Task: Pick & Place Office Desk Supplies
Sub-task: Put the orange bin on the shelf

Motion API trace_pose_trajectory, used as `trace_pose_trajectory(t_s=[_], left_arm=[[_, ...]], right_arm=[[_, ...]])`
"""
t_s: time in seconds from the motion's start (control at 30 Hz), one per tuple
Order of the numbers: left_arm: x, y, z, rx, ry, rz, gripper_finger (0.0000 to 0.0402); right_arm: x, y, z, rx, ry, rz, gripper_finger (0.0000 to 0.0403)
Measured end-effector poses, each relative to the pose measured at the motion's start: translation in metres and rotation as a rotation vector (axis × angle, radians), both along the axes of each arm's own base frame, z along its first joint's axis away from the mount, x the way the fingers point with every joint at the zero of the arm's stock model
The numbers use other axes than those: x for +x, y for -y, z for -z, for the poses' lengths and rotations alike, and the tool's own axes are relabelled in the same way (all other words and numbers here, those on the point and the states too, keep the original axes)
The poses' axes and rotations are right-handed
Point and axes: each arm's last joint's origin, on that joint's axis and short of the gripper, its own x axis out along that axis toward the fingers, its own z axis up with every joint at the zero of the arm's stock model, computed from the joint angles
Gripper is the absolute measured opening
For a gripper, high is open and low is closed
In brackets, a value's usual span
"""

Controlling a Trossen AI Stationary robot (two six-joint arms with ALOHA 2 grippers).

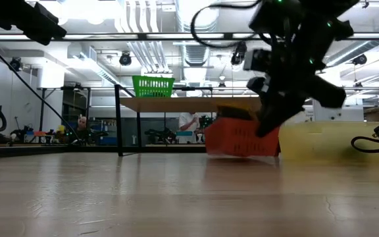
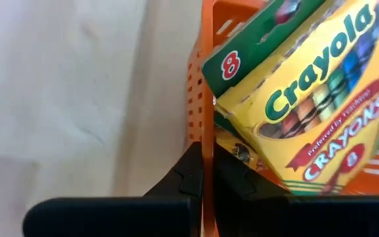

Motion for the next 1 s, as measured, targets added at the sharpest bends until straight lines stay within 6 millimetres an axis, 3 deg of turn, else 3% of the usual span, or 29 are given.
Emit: trace_pose_trajectory(t_s=[0.33,0.57,1.0], left_arm=[[0.000,0.000,0.000,0.000,0.000,0.000,0.0141],[0.000,0.000,0.000,0.000,0.000,0.000,0.0141],[0.000,0.000,0.000,0.000,0.000,0.000,0.0141]], right_arm=[[0.015,-0.004,-0.031,0.046,0.010,-0.027,0.0009],[0.018,-0.005,-0.039,0.041,0.024,-0.021,0.0009],[0.019,-0.032,-0.062,-0.009,0.027,0.000,0.0008]])
